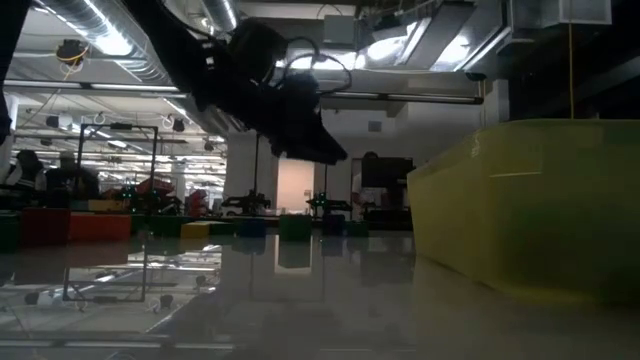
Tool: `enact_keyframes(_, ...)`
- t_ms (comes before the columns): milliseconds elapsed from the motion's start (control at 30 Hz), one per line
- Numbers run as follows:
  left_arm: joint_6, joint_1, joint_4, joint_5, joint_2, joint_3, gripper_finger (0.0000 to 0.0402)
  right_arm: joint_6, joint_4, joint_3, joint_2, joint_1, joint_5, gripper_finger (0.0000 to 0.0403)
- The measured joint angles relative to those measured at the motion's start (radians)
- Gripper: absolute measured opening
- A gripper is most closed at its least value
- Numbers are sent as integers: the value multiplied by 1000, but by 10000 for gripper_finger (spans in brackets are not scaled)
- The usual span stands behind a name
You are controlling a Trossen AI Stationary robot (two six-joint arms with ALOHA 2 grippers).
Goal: Sort blocks by size
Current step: Put the small green block into the blue bin, then put the small blue game piece into the blue bin
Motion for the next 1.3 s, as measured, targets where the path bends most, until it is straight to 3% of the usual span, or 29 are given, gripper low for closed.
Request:
enact_keyframes(400, 26, 59, -9, 0, 20, 0, 214, 27, 8, 0, 0, 0, 8, 156)
enact_keyframes(600, 60, 74, -31, 73, 21, 0, 214, 27, 8, 0, 0, 0, 55, 213)
enact_keyframes(833, 155, 77, -28, 82, 71, 1, 214, 26, -29, 0, 0, -11, 46, 260)
enact_keyframes(1033, 190, 77, -25, 83, 120, 1, 214, 24, -59, 0, -17, -49, -34, 265)
enact_keyframes(1300, 204, 102, -23, 83, 145, 1, 214, -74, -81, 0, -89, -60, 66, 266)
